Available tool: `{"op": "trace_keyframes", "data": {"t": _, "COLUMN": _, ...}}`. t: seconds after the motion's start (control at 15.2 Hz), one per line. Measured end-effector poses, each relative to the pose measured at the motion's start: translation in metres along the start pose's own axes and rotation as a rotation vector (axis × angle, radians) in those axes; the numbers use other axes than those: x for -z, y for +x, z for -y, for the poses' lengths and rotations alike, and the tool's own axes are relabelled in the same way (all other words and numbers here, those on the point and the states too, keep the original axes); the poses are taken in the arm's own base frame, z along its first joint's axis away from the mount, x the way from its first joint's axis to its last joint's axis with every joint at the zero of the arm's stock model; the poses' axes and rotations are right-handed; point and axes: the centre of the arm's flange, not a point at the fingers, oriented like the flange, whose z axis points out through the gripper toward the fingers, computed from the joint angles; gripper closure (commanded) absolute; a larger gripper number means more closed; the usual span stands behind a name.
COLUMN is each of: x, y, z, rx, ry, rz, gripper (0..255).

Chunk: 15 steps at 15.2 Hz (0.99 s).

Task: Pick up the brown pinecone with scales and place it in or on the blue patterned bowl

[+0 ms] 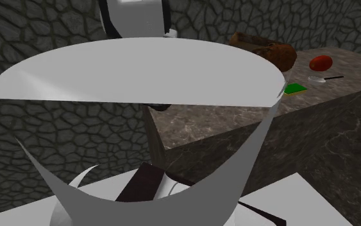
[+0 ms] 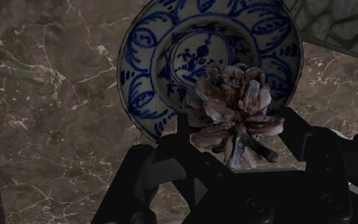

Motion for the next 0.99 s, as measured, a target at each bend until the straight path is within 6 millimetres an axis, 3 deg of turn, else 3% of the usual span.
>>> {"op": "trace_keyframes", "data": {"t": 0.46, "x": -0.0083, "y": -0.0008, "z": -0.0011, "rx": 0.0, "ry": 0.0, "rz": 0.0, "gripper": 255}}
{"op": "trace_keyframes", "data": {"t": 0.53, "x": -0.0084, "y": -0.0008, "z": -0.0011, "rx": 0.0, "ry": 0.0, "rz": 0.0, "gripper": 0}}
{"op": "trace_keyframes", "data": {"t": 0.99, "x": -0.0013, "y": -0.0002, "z": 0.0, "rx": 0.0, "ry": 0.001, "rz": -0.001, "gripper": 0}}
